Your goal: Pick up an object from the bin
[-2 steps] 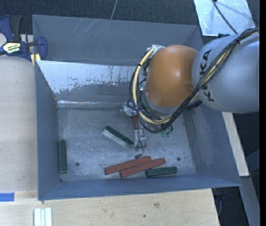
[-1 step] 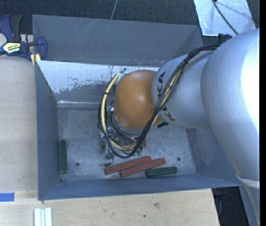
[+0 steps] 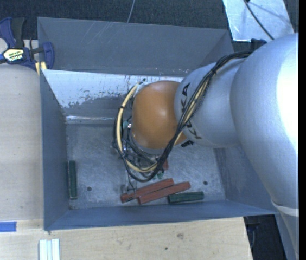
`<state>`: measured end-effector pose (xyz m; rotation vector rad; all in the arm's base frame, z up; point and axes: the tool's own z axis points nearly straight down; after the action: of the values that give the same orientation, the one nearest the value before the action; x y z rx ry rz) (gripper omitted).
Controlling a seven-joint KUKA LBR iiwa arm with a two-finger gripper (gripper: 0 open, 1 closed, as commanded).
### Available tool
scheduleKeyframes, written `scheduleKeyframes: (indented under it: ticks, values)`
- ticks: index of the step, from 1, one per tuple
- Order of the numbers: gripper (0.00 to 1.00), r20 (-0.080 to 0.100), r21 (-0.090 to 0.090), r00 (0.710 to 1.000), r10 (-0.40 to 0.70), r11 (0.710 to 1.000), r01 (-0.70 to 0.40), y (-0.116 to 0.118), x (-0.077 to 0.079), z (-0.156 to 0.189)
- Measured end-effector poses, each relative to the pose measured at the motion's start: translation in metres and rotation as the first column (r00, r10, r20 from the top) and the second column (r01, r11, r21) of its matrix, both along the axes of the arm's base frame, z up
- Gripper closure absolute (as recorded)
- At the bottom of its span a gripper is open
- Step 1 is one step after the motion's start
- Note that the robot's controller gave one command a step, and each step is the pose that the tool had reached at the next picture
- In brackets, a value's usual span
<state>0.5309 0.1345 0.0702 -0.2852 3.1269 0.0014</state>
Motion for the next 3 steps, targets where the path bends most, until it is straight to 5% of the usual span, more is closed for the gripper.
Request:
scheduleKeyframes:
  ticks: [1, 2, 3]
  values:
    - [0.0, 0.0, 0.0, 1.0, 0.0, 1.0, 0.0, 0.0, 0.0, 0.0]
    - [0.0, -0.004, 0.0, 1.0, 0.031, 1.0, -0.031, -0.029, 0.015, 0.033]
    - [0.0, 0.003, -0.001, 0.999, -0.033, 0.999, 0.033, -0.058, 0.007, 0.061]
